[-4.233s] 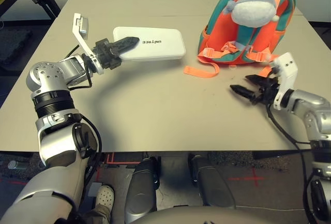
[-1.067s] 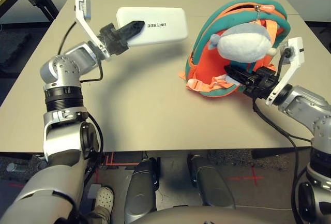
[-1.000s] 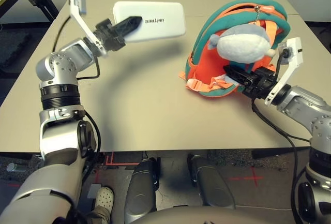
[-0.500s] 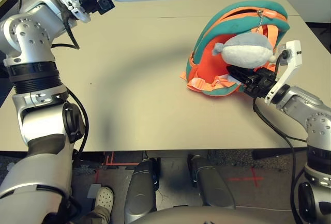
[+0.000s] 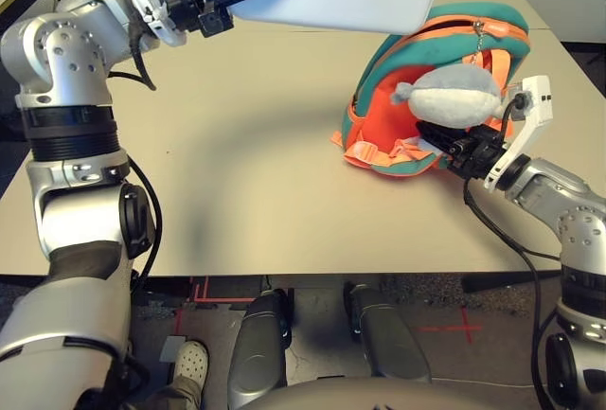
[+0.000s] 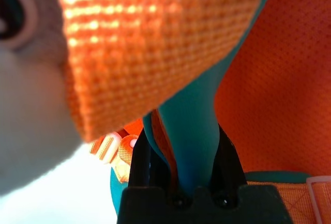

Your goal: Put the pencil case into the backpack and zip it.

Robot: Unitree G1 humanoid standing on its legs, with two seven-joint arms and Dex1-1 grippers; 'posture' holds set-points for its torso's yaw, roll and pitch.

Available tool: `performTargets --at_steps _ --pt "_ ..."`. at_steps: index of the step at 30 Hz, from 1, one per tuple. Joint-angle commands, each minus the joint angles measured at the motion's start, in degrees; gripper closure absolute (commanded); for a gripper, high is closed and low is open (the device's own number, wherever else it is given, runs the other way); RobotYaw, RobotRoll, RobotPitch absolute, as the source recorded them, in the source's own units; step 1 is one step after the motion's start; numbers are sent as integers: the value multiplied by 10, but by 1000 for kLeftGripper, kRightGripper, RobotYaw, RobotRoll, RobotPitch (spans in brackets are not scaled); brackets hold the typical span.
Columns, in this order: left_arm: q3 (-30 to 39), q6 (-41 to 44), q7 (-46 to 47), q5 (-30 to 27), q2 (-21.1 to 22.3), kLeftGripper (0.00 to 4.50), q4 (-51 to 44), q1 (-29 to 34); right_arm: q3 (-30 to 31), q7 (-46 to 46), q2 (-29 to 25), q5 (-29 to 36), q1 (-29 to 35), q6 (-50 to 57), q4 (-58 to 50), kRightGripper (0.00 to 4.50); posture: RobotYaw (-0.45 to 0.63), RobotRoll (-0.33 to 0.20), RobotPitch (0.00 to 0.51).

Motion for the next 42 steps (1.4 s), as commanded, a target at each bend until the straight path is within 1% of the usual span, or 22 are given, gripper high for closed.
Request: performTargets --at_steps 1,6,10,17,23,28,34,36,38,39,41,42 --pt "-14 -45 -21 31 -5 3190 32 -23 8 -9 1 -9 13 17 9 4153 -187 0 187" --pt "-38 -69 -51 56 -16 3190 56 -32 7 -11 1 -9 11 18 8 4153 -191 0 188" --pt "-61 -80 -75 73 -26 3190 58 -27 6 -12 1 -10 9 17 10 4153 -194 0 188" --pt "-110 -133 -105 127 -40 3190 65 -20 6 -16 5 -11 8 15 8 4153 -202 0 188" --pt "-158 -212 -119 200 -57 3191 99 -20 7 -18 9 -12 5 14 9 4153 -202 0 189" --pt "-176 -249 -114 236 -88 3192 139 -24 8 -17 11 -13 2 12 11 4153 -197 0 187" --pt "-170 -294 -67 265 -164 3194 221 -33 15 -16 18 -18 -2 8 16 4153 -188 0 184" --pt "-150 -313 -19 268 -193 3194 250 -34 17 -14 18 -21 -4 6 18 4153 -189 0 183" --pt "-146 -324 -2 275 -205 2448 257 -24 18 -13 19 -23 -7 4 20 4153 -195 0 182" --pt "-146 -323 -4 278 -204 2154 251 -18 17 -12 19 -23 -8 4 20 4153 -195 0 182" --pt "-139 -302 -13 269 -198 1426 228 -8 16 -12 17 -24 -9 3 21 4153 -195 0 182" --pt "-132 -289 -17 261 -191 972 213 -4 15 -11 17 -25 -8 2 21 4153 -200 0 181"
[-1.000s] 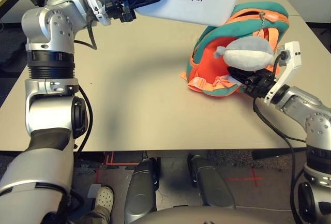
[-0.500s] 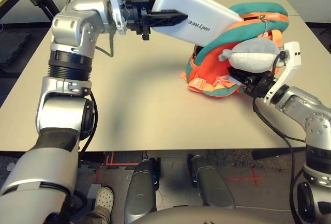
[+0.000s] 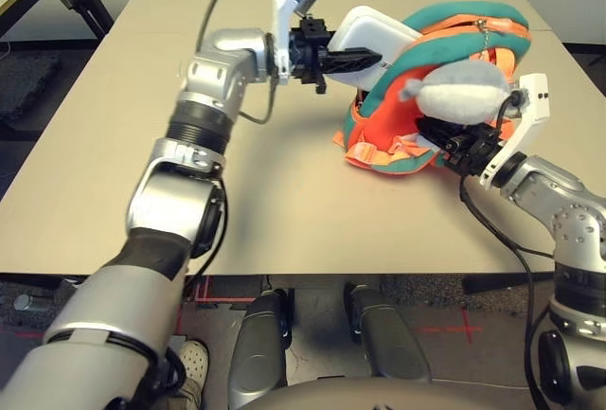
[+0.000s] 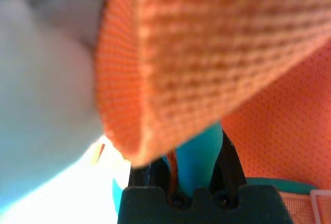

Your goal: Put the pencil case into the backpack and zip it.

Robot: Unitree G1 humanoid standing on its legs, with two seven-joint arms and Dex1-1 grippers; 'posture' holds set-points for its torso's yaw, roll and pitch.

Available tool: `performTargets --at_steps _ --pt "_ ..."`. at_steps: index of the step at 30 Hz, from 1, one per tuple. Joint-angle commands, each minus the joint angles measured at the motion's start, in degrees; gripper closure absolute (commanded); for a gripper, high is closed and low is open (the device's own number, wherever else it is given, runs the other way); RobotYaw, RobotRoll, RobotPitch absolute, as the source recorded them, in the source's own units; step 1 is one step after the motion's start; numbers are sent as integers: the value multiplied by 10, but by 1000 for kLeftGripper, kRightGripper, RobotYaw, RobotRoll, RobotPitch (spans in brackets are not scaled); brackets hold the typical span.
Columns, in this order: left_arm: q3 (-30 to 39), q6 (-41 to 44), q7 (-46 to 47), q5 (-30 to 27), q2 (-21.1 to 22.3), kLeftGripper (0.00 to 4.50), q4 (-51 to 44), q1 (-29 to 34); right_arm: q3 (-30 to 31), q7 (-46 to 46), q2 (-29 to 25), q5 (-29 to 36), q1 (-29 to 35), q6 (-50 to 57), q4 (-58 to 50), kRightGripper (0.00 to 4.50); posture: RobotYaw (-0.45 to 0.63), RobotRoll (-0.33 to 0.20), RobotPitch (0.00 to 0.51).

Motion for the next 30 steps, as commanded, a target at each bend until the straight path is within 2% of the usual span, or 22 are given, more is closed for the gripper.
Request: performTargets --at_steps 1,2,3,12,16,22,25,30 --pt "13 39 -9 -12 16 590 -44 14 7 -1 -1 -10 13 11 13 4153 -200 0 181" --pt "20 54 -8 -20 23 202 -60 16 6 -1 -1 -10 14 10 12 4153 -201 0 180" --pt "26 67 -8 -25 30 0 -74 18 6 -1 -1 -10 15 10 12 4153 -201 0 180" --pt "89 229 6 -110 119 0 -268 53 8 8 -7 -16 12 9 19 4153 -187 0 178" --pt "92 267 14 -129 146 0 -325 82 8 12 -8 -19 8 8 24 4153 -185 0 179" --pt "84 292 17 -136 169 0 -356 113 12 16 -8 -23 6 7 30 4153 -171 0 186" --pt "81 298 23 -135 175 615 -359 122 13 18 -8 -24 5 6 32 4153 -169 0 188" --pt "75 302 26 -136 178 2552 -366 133 14 19 -8 -24 5 6 32 4153 -168 0 190"
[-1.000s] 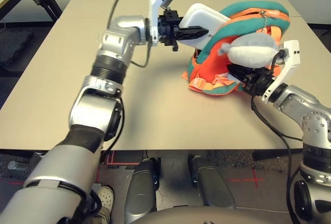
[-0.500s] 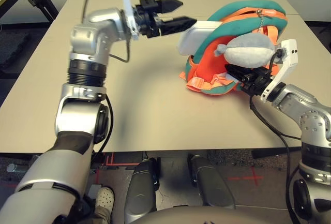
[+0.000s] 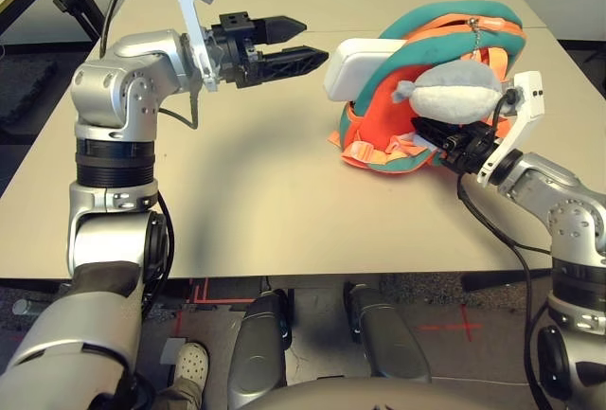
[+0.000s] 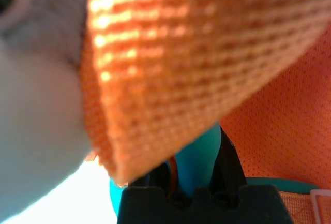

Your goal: Put the pencil case into the backpack and zip it.

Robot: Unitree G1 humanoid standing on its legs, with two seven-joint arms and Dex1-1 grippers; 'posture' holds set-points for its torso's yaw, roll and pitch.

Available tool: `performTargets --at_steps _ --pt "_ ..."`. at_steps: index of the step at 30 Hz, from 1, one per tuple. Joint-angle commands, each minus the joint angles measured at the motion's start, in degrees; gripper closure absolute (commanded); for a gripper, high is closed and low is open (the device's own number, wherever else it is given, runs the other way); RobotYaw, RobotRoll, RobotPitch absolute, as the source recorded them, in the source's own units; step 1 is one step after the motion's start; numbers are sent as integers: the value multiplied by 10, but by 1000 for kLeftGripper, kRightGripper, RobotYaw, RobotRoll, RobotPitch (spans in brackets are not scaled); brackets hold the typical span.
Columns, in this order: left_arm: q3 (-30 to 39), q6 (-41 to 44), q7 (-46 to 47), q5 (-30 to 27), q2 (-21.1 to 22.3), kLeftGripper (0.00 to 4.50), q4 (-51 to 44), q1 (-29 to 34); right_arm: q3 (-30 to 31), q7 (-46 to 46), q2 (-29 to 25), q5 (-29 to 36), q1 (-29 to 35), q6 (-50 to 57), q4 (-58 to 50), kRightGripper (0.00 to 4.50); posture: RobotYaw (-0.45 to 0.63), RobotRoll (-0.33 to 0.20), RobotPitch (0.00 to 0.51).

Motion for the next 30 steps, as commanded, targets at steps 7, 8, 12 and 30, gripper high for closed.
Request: performTargets --at_steps 7,8,12,30 --pt "-23 -5 -3 2 3 4500 7 5 12 -4 -2 -14 9 12 15 4153 -172 0 191" --pt "-26 -9 -4 4 2 4500 15 2 12 -4 -3 -14 9 12 15 4153 -174 0 191" --pt "-41 -22 -13 10 -6 4500 40 -5 10 -4 -5 -16 11 11 15 4153 -182 0 191" --pt "-79 -264 -26 109 -233 4500 412 -172 9 -6 -3 -20 17 11 6 4153 -220 0 188"
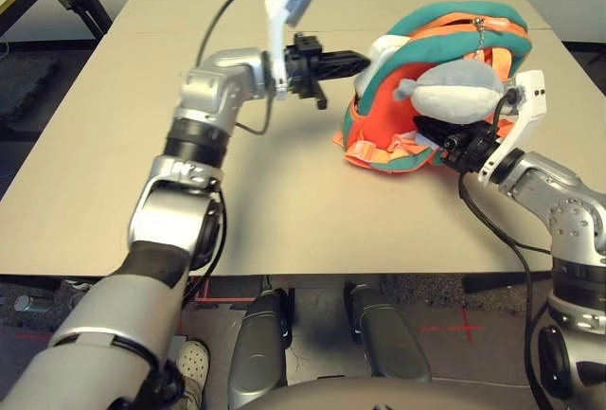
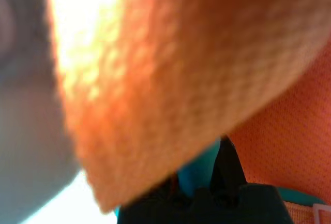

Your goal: Put the pencil case into the backpack and zip it.

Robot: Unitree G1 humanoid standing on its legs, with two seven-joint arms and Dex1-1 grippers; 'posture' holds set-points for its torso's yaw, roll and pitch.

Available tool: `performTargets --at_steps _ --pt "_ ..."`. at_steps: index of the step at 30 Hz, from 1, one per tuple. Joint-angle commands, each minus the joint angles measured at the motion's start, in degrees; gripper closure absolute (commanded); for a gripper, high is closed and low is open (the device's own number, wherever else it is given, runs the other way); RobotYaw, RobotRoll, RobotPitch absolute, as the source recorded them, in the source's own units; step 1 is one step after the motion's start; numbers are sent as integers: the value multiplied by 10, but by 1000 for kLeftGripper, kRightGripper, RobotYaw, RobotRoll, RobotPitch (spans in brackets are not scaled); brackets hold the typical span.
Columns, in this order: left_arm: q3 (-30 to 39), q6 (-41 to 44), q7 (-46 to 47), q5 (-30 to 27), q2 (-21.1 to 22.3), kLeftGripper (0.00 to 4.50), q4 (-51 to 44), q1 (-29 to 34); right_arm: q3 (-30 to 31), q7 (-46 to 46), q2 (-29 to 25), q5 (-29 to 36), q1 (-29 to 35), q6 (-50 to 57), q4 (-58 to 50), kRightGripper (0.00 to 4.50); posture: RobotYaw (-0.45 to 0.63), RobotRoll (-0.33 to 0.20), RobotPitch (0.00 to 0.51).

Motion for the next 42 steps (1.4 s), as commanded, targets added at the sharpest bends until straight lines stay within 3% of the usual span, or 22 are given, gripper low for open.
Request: performTargets --at_steps 1,4,9,17,20,30,36,42 --pt "-6 -36 -8 23 -25 4500 54 -24 8 -8 0 -10 16 16 4 4153 -231 0 187" --pt "3 -38 -20 24 -25 4500 59 -27 5 -12 1 -7 20 17 -3 4153 -239 0 186" --pt "9 0 -43 15 10 4500 2 -4 3 -14 0 -7 25 16 -6 4153 -234 0 186" --pt "41 106 -24 -24 86 4478 -174 39 11 -10 5 -11 18 12 4 4153 -216 0 186" --pt "63 161 -17 -56 115 3861 -243 48 11 -7 4 -12 16 11 8 4153 -212 0 185" --pt "24 275 -48 -125 207 4 -443 106 13 -1 1 -15 15 8 14 4153 -209 0 178" --pt "5 283 -45 -139 202 0 -470 110 13 3 -3 -18 14 8 15 4153 -209 0 174" --pt "-32 252 -27 -121 148 0 -444 104 14 4 -1 -21 10 9 17 4153 -211 0 171"
